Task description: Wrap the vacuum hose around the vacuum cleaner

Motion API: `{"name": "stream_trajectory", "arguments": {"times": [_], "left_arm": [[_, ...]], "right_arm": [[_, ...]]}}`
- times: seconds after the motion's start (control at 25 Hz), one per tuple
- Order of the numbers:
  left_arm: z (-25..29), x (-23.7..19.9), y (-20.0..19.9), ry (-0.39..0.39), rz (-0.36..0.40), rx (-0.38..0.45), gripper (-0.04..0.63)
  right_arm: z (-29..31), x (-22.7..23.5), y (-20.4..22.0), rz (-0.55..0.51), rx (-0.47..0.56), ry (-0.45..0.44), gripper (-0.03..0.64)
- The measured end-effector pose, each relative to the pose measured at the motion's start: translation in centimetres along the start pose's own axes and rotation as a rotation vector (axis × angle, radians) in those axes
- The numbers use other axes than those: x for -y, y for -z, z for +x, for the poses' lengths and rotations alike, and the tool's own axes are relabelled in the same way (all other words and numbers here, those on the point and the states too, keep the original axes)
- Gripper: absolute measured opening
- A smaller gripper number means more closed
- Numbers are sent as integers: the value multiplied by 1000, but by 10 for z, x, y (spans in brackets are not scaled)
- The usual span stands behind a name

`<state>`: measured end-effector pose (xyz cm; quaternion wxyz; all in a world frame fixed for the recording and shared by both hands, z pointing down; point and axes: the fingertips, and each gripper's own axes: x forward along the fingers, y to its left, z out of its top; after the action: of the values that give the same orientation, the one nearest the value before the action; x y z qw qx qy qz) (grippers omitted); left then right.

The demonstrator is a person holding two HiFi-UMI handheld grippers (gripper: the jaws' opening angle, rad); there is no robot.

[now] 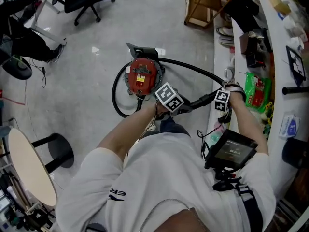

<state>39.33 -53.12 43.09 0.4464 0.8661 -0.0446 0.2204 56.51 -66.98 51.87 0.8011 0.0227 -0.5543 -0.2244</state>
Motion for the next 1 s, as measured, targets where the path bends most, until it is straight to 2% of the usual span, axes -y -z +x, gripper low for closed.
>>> {"name": "stream_trajectory", "arguments": {"times": [0.32, 0.6, 0.8, 1.0], "left_arm": [[6, 54, 69, 40, 55, -66, 156], [21, 93, 120, 75, 71, -99, 156], [45, 121, 148, 98, 71, -113, 156], [70, 142, 178, 84, 68, -138, 156]], "right_arm": [[-43, -100, -12, 68, -18, -41, 179], [-68, -186, -14, 109, -44, -101, 179], [-78, -255, -4, 146, -65, -172, 179], [-80, -324, -4, 184, -41, -241, 179]]}}
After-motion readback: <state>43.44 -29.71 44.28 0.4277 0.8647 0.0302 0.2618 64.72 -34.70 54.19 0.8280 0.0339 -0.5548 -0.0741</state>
